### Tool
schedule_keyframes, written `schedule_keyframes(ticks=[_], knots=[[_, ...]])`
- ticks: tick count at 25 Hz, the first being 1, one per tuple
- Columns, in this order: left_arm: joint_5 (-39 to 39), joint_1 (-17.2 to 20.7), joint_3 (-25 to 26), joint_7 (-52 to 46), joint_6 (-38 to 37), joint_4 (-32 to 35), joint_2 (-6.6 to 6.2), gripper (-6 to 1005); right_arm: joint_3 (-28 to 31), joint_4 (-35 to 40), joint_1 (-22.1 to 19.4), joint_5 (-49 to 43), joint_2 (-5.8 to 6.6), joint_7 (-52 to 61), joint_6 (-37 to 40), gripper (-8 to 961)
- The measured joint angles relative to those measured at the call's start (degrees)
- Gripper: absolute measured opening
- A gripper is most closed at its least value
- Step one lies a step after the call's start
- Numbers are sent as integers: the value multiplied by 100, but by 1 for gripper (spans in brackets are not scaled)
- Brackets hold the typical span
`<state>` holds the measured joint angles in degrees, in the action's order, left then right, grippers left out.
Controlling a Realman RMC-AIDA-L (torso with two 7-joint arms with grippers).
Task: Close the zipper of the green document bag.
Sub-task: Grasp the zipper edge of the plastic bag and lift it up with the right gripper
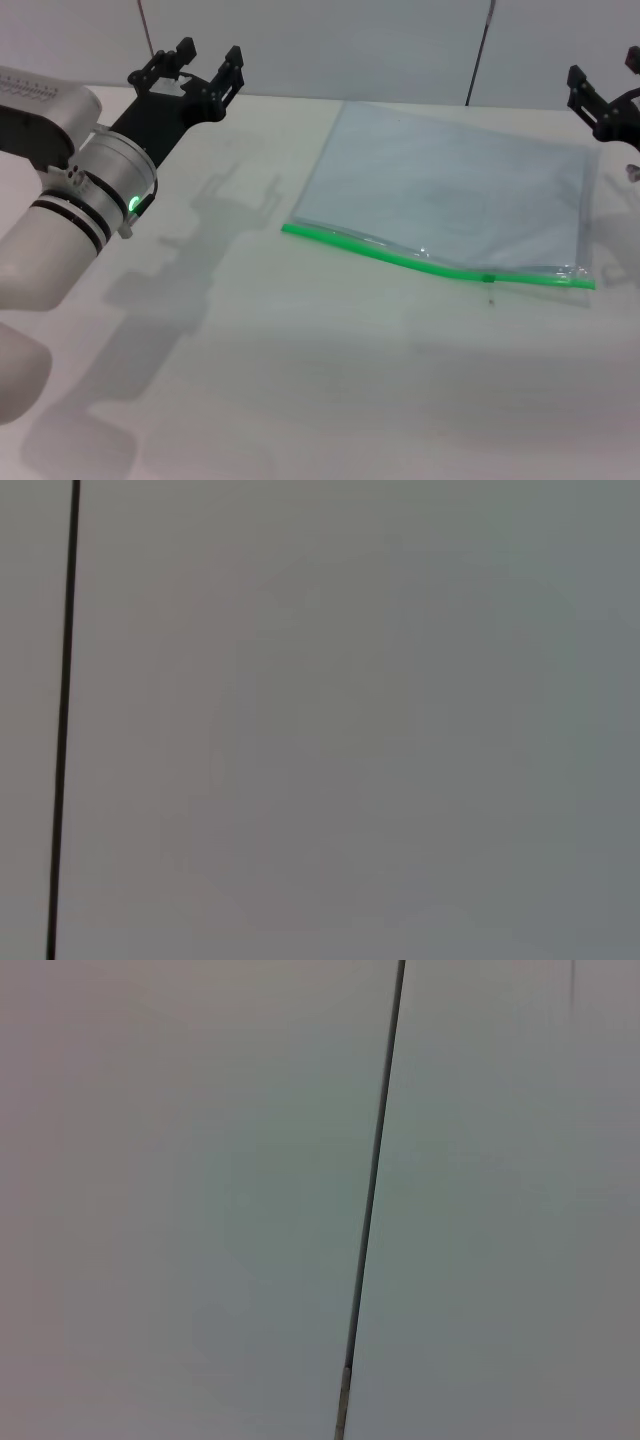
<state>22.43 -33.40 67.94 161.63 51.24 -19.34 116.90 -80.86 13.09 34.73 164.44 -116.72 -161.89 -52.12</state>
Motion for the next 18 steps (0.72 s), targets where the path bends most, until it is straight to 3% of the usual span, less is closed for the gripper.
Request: schedule_keyframes(ticks=[18], knots=[[-6, -11, 0, -1, -17, 0, 0, 635, -1, -16, 8, 0, 0, 0, 0, 752]])
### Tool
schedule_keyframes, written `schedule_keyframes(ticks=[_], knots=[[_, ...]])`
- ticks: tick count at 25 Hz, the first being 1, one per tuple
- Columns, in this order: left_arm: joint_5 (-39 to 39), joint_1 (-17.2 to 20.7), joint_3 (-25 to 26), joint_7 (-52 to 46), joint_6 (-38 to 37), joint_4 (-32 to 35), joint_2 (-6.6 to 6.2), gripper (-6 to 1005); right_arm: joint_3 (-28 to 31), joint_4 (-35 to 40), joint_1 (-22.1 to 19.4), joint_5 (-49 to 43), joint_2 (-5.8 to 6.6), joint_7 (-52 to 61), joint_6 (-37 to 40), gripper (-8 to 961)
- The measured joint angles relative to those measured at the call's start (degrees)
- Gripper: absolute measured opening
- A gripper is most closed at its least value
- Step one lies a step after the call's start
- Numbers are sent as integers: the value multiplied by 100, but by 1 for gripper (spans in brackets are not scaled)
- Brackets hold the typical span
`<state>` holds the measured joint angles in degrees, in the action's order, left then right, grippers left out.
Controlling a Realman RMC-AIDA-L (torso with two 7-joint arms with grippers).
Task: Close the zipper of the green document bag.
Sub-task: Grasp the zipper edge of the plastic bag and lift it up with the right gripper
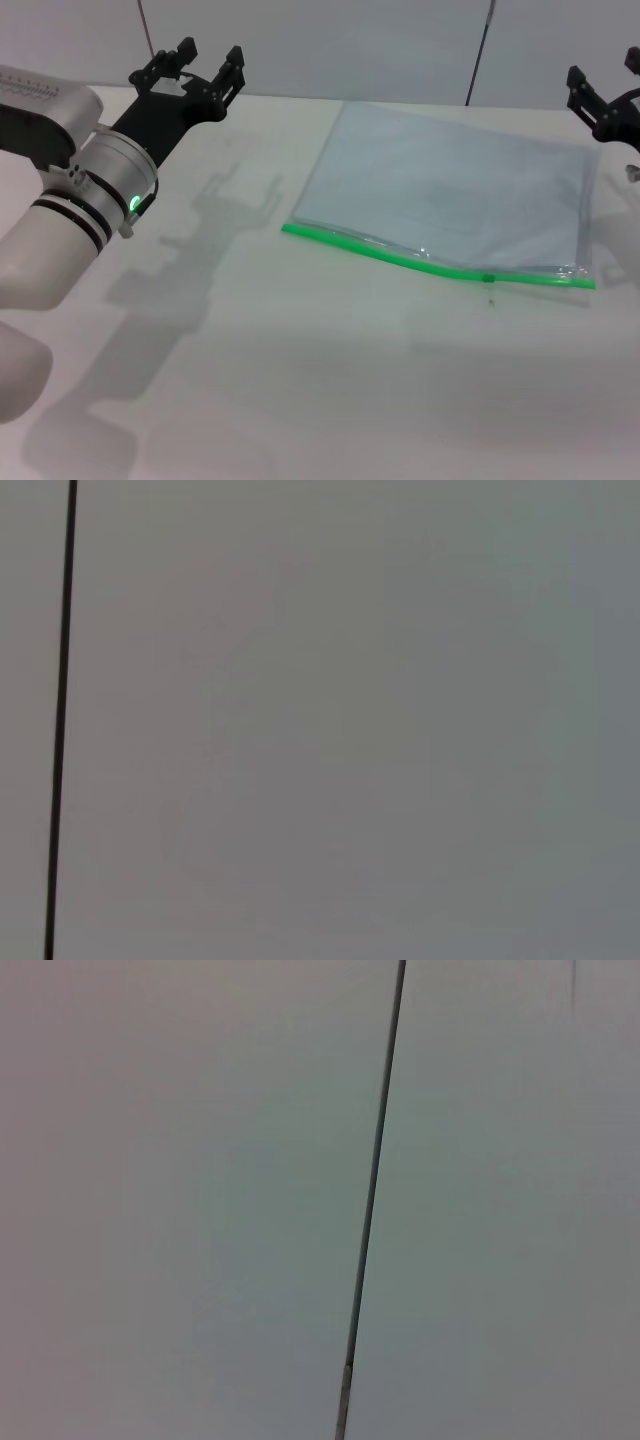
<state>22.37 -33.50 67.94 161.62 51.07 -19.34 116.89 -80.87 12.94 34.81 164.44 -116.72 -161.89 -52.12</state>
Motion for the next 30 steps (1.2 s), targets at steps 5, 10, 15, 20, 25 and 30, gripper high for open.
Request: schedule_keyframes(ticks=[5, 10, 15, 20, 25, 30], knots=[[-12, 4, 0, -4, -175, 0, 0, 635, -189, -4, -34, -8, 23, 268, 0, 752], [-20, 33, 0, -6, -272, 0, -7, 635, -518, 8, -57, -398, 202, 1447, 0, 751], [-22, 36, 0, -8, -282, 0, -10, 635, -527, 91, -11, -1834, 479, 2781, -19, 751], [-22, 45, 0, -8, -283, 0, -16, 634, -502, 590, -54, -3530, 806, 4021, -107, 749], [-22, 46, 0, -8, -289, 26, -28, 634, -452, 1275, -285, -4828, 966, 4482, -234, 748], [-22, 26, 0, -8, -294, 121, -28, 634, -231, 2289, -775, -5956, 941, 4628, -235, 747]])
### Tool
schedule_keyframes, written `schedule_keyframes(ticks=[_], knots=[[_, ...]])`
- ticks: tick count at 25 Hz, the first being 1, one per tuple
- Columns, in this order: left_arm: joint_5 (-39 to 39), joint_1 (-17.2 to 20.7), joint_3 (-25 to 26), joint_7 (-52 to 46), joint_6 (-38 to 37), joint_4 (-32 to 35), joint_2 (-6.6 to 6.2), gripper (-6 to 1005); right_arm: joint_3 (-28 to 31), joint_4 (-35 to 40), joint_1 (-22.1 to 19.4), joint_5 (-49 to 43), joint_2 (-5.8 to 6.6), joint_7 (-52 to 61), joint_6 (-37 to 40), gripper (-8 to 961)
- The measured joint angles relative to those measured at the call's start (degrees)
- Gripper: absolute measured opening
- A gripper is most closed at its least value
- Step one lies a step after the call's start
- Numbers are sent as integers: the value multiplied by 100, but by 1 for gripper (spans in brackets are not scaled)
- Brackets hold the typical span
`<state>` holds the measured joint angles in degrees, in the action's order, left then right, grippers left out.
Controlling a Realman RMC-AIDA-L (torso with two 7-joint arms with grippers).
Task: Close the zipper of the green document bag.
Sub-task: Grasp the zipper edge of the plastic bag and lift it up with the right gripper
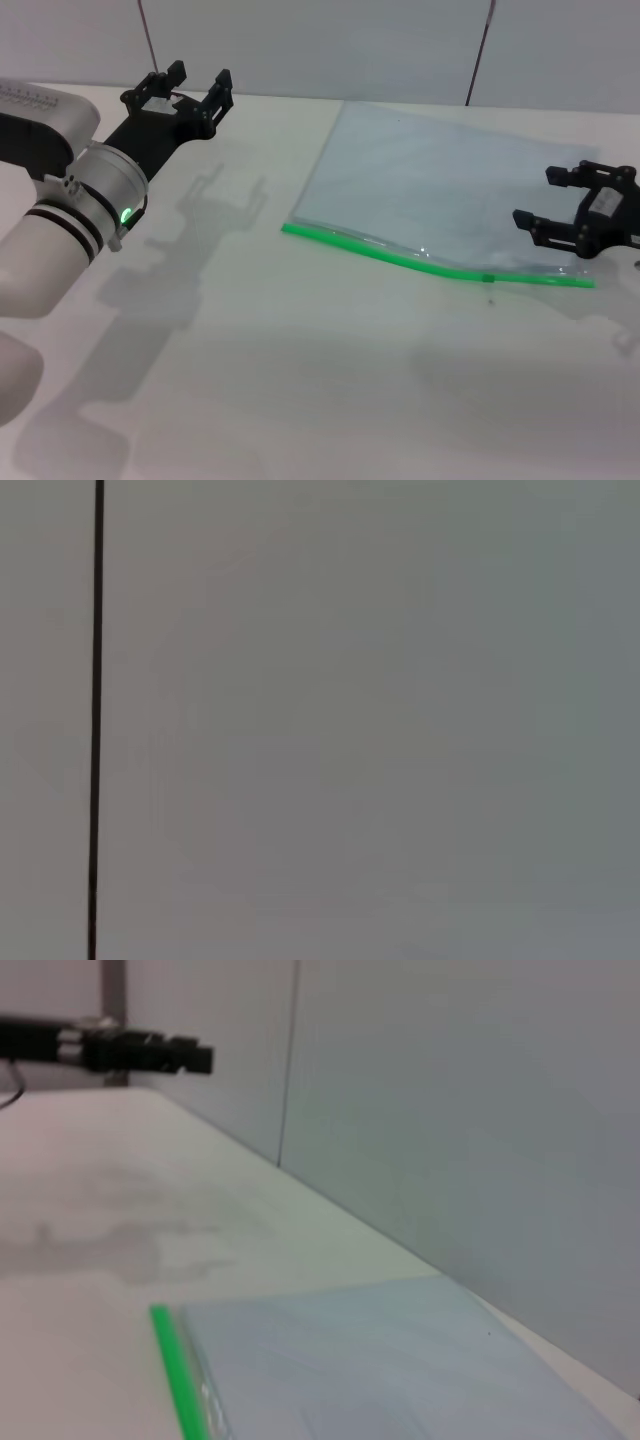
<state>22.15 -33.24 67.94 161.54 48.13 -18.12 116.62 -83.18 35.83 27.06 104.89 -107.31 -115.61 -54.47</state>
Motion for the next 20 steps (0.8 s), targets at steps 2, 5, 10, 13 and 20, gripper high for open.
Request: schedule_keyframes(ticks=[2, 5, 10, 13, 20], knots=[[0, -5, 0, 0, -4, 4, 1, 634, 156, 507, -207, -558, -50, 196, -3, 746], [0, 6, -1, 0, -6, 6, 1, 634, 481, 1282, -520, -1592, -249, 532, -6, 745], [9, 17, -1, 0, -6, 9, 2, 634, 1185, 2453, -975, -3272, -810, 821, -175, 743], [24, 12, 0, -33, -7, 11, 2, 634, 1318, 2634, -1046, -3562, -906, 827, -299, 742], [25, 21, 0, -127, -6, 21, -5, 634, 1094, 3035, -1263, -3861, -896, 750, -458, 737]])
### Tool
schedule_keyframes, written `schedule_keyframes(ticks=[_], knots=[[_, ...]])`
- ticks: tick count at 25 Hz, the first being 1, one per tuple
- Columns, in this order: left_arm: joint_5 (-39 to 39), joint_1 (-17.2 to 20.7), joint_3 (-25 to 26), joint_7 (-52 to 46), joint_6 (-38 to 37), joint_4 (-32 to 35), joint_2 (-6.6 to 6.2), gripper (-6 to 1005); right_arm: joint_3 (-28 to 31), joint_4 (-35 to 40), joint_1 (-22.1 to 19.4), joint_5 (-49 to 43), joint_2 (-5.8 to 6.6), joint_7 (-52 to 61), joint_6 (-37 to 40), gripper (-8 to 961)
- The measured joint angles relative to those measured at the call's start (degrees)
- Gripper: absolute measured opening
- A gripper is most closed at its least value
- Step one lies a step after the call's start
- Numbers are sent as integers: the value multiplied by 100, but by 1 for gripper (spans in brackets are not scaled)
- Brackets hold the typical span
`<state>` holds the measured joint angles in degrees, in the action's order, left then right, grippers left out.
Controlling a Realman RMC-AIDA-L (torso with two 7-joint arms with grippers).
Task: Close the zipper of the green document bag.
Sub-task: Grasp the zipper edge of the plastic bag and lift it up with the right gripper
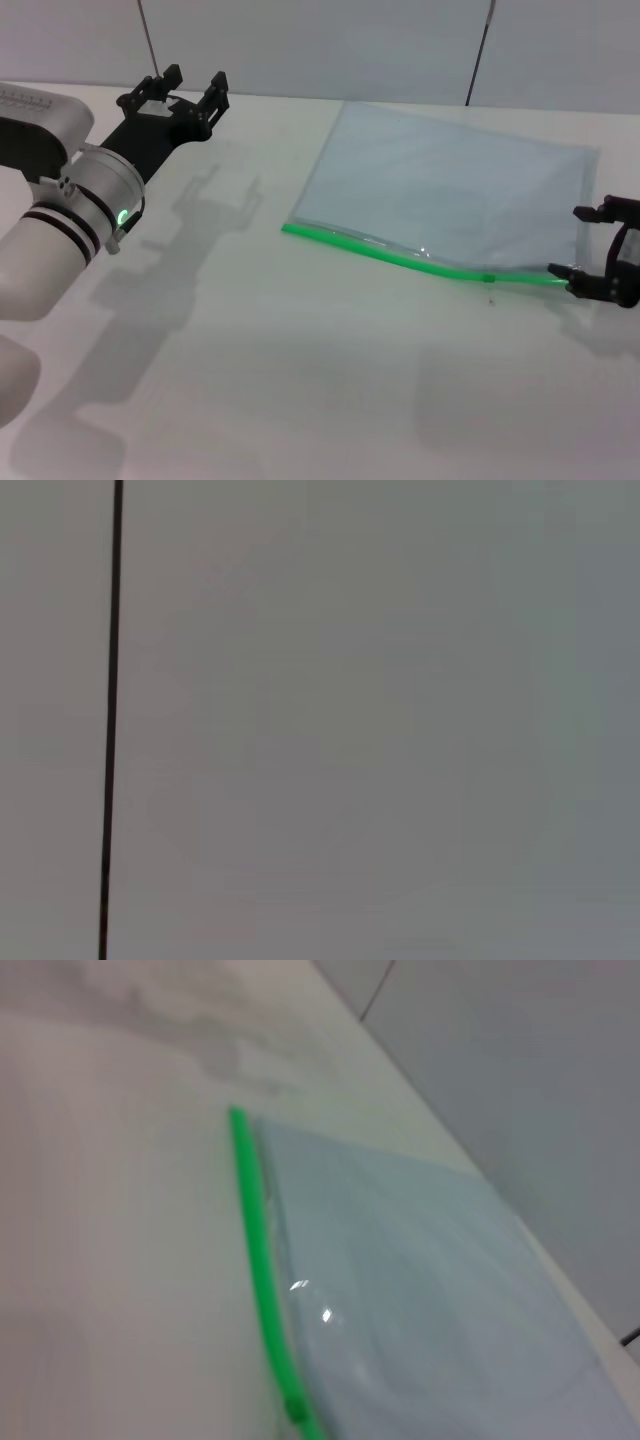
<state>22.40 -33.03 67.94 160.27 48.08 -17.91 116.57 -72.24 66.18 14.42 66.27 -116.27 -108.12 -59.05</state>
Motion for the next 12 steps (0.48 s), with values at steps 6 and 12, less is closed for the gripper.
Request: schedule_keyframes(ticks=[6, 12], knots=[[9, -18, 22, -5, 0, 141, -3, 634, -391, 399, -180, -641, -1, -12, 19, 734], [12, -15, 47, -13, -5, 249, -3, 634, -891, 640, -198, -1253, -20, -56, 363, 730]])
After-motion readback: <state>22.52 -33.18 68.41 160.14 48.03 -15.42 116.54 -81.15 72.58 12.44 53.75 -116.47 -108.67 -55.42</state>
